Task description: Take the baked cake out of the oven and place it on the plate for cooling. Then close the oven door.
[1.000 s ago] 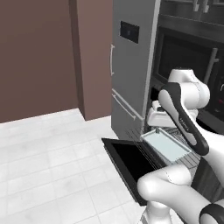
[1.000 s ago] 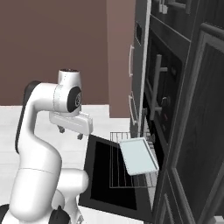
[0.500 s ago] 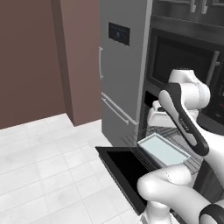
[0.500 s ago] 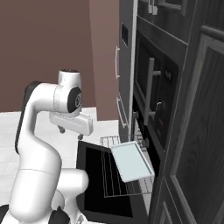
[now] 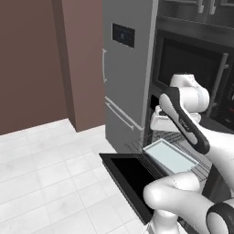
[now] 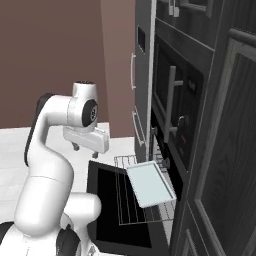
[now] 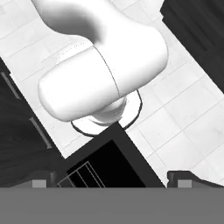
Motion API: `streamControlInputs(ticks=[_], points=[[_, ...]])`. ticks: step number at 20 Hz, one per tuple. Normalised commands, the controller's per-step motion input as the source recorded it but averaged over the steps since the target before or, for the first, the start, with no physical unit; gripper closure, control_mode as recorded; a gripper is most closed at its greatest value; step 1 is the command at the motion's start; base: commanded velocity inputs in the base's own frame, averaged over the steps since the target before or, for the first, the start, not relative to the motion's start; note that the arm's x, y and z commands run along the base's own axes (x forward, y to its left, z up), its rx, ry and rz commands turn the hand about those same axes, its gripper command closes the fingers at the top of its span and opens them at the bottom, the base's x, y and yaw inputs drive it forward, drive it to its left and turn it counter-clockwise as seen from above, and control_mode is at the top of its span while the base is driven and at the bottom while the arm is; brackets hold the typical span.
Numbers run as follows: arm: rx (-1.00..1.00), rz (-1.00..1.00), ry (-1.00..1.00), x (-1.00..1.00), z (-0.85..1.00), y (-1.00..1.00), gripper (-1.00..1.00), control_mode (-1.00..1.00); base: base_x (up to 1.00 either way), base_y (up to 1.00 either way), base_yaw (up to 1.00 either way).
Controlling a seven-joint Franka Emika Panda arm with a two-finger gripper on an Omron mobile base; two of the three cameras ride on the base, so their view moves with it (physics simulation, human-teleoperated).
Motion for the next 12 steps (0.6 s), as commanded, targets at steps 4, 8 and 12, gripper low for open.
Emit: streamControlInputs(ticks=[4,8,12], points=[[-0.14,0.01,0.02,0.60,-0.58,0.29,-1.00,-1.00,0.00,0.00,0.00],[-0.23,0.03,0.03,0.49,-0.83,0.65,-1.00,-1.00,0.00,0.00,0.00],[-0.15,0.00,0.10,0.54,-0.92,0.29,-1.00,-1.00,0.00,0.00,0.00]])
